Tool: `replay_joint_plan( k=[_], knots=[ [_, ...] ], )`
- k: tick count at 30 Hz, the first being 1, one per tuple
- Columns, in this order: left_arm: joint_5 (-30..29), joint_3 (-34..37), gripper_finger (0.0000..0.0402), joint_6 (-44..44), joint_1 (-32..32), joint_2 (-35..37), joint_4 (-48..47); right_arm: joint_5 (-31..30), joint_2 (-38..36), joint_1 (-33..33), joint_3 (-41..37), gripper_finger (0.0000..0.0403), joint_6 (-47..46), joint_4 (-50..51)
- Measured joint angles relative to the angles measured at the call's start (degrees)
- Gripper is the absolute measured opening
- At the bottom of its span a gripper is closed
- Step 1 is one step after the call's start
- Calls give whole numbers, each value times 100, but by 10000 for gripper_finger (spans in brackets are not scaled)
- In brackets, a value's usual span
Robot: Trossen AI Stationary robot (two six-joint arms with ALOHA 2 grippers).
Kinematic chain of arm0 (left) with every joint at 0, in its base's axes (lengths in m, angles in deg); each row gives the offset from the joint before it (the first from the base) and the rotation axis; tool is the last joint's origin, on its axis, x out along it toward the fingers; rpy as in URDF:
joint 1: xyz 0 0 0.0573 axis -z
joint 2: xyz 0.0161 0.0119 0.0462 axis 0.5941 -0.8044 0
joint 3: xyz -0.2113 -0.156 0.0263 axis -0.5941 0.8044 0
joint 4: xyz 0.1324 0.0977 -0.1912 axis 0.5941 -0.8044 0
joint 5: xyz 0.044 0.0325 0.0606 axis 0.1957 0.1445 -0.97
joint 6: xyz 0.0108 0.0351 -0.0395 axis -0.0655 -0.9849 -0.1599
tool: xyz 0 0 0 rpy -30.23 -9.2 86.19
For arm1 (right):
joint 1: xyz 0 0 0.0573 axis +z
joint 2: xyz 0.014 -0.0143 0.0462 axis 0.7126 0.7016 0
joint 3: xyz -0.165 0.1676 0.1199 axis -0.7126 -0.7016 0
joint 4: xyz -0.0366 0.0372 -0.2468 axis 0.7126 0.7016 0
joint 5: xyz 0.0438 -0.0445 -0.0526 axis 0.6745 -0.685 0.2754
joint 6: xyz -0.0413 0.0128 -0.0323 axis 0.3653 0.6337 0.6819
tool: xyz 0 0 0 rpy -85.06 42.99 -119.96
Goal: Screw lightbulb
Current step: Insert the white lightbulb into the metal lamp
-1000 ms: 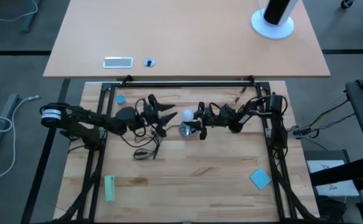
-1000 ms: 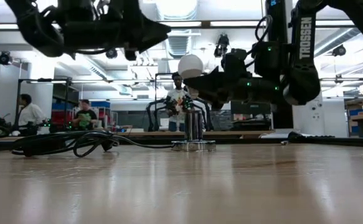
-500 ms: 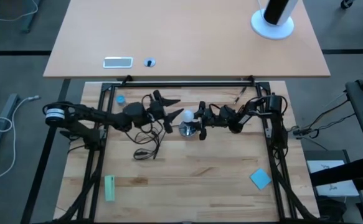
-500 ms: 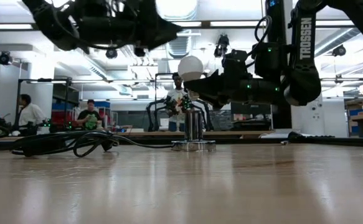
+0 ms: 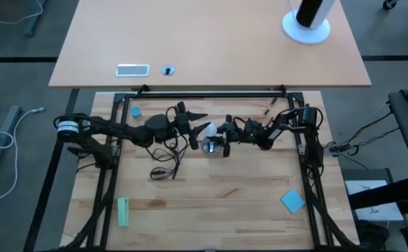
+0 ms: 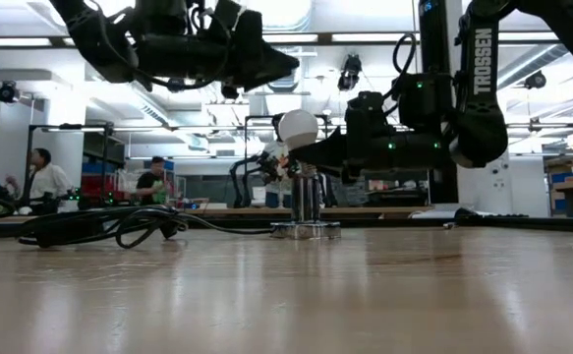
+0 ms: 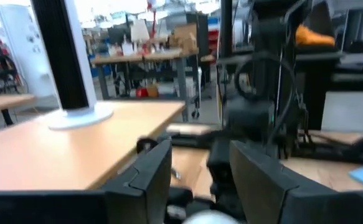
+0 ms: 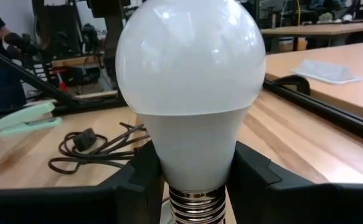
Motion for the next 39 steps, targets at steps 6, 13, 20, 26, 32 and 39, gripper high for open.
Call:
replay_joint_plan(
  k=[6, 13, 20, 26, 32, 39],
  knots=[
    [0, 1, 142, 209, -4, -242, -153, -12, 0, 2, -5, 123, -62, 140],
    [-2, 0, 129, 265, -11, -503, -98, -110, 0, 40, 17, 123, -133, 474],
    [-2, 0, 115, 540, -11, -629, -86, -115, 0, 209, 133, 123, -11, 480],
    [-2, 0, 104, 550, -11, -627, -91, -139, -2, 280, 205, 123, 50, 609],
    [-3, 2, 100, 560, -11, -624, -193, -162, -2, 280, 208, 123, 52, 650],
    [-7, 0, 104, 721, -11, -605, -493, -303, -7, 291, 205, 123, 156, 758]
  ],
)
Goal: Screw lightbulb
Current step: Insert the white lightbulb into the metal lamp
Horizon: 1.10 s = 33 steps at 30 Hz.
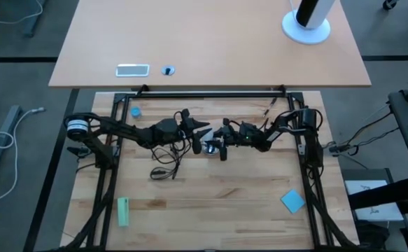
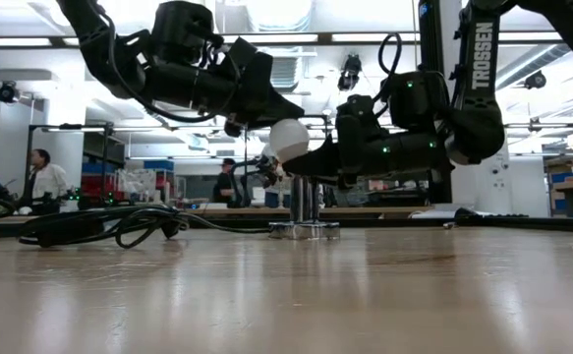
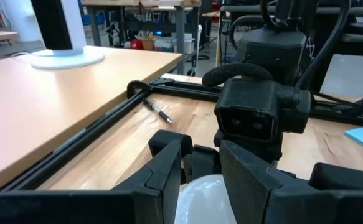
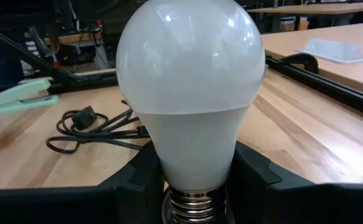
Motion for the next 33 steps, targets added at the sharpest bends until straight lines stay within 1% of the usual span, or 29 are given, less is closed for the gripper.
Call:
replay_joint_plan(
  k=[5, 6, 10, 12, 14, 17, 20, 25, 28, 33],
  knots=[
    [0, 0, 93, 61, 0, 0, -9, -2, -2, 4, 2, 123, -16, 7],
    [0, 0, 90, 69, 0, 0, -1, -2, -4, 4, 5, 129, -22, 9],
    [2, -36, 80, 77, 0, -13, -54, 0, -21, 4, 15, 199, -77, 17],
    [2, -109, 76, 29, 0, -20, -49, 0, -24, 4, 15, 226, -75, 15],
    [2, -206, 73, -41, 0, -17, -51, 0, -24, 4, 15, 242, -75, 14],
    [2, -329, 69, -110, 0, -17, -277, 0, -31, 4, 15, 252, -91, 16],
    [2, -472, 68, -240, 0, -17, -425, 0, -56, 2, 15, 249, -208, 22],
    [2, -576, 74, -271, 2, -17, -456, -2, -93, 0, 15, 227, -217, 30],
    [2, -570, 80, -271, 2, -15, -441, -29, -138, 0, 8, 208, -306, 36],
    [4, -564, 88, -220, 4, -13, -385, -406, -219, 0, -147, 164, -319, 21]
  ],
)
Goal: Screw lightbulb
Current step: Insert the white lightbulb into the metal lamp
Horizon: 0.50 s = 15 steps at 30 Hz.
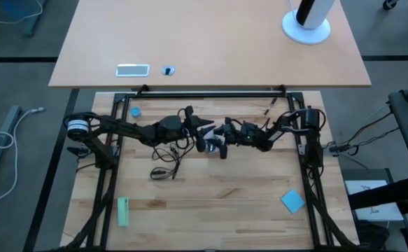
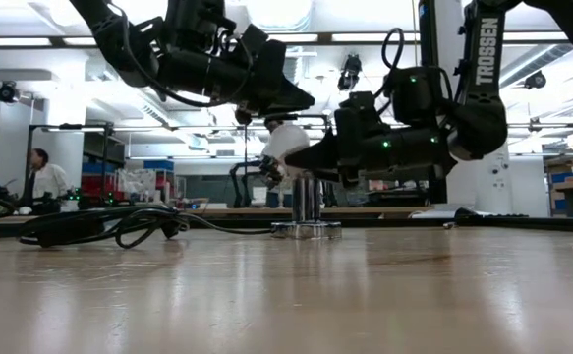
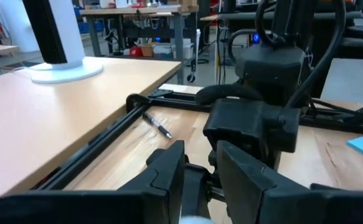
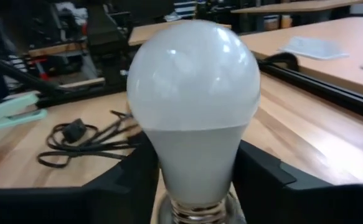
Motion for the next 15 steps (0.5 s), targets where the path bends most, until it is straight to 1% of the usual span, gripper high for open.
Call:
replay_joint_plan(
  k=[4, 9, 10, 13, 15],
  knots=[
    [2, 7, 95, 36, 7, 173, 13, -57, -30, 0, -192, 137, -38, -185],
    [31, 7, 105, -6, 5, 416, 35, -103, -30, 0, -401, 142, -196, -836],
    [129, 7, 108, -1, 5, 447, 29, -155, -30, 0, -434, 146, -219, -980],
    [659, 12, 116, 4, -1, 459, 86, -201, -30, 2, -518, 151, -224, -1347],
    [787, 25, 122, -1, 7, 459, 208, -201, -30, 2, -563, 148, -195, -1360]
  ],
)
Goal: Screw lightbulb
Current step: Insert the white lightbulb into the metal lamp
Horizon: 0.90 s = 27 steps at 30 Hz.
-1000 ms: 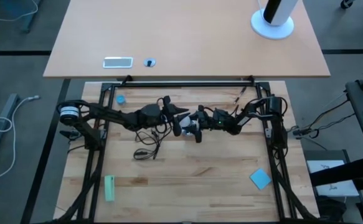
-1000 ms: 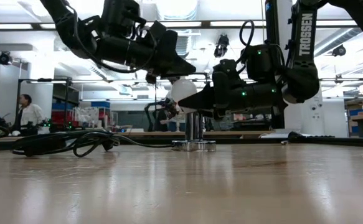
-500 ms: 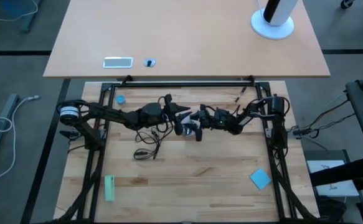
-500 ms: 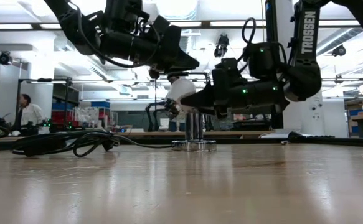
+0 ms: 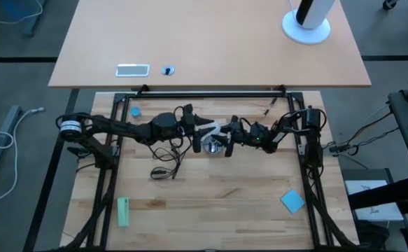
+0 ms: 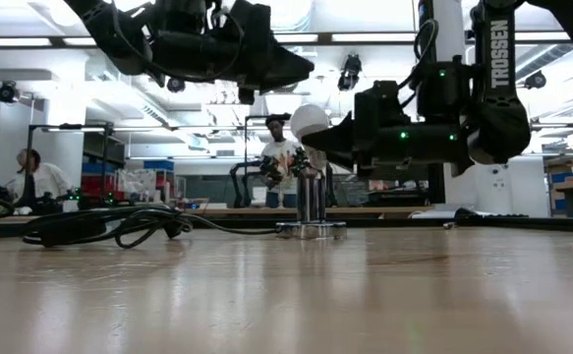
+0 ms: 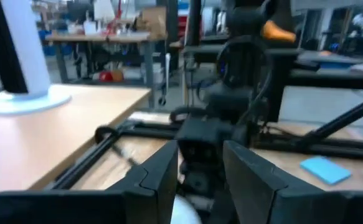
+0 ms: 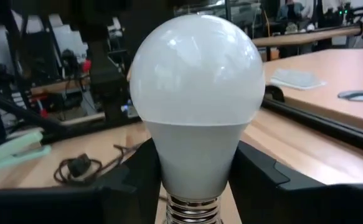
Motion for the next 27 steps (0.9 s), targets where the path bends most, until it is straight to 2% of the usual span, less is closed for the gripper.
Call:
replay_joint_plan(
  k=[5, 16, 22, 27],
  knots=[
    [-1, 77, 139, -2, -20, 0, 611, -69, 10, 93, 5, 135, 315, -13],
    [-2, 89, 148, 48, -22, 45, 649, -272, 79, 133, 205, 135, 480, -39],
    [-2, 89, 137, 361, -22, 431, 717, 368, 37, 229, 444, 139, 614, -39],
    [-4, 88, 129, 132, -40, 906, -60, 529, -66, 290, 629, 135, 718, -42]
  ],
)
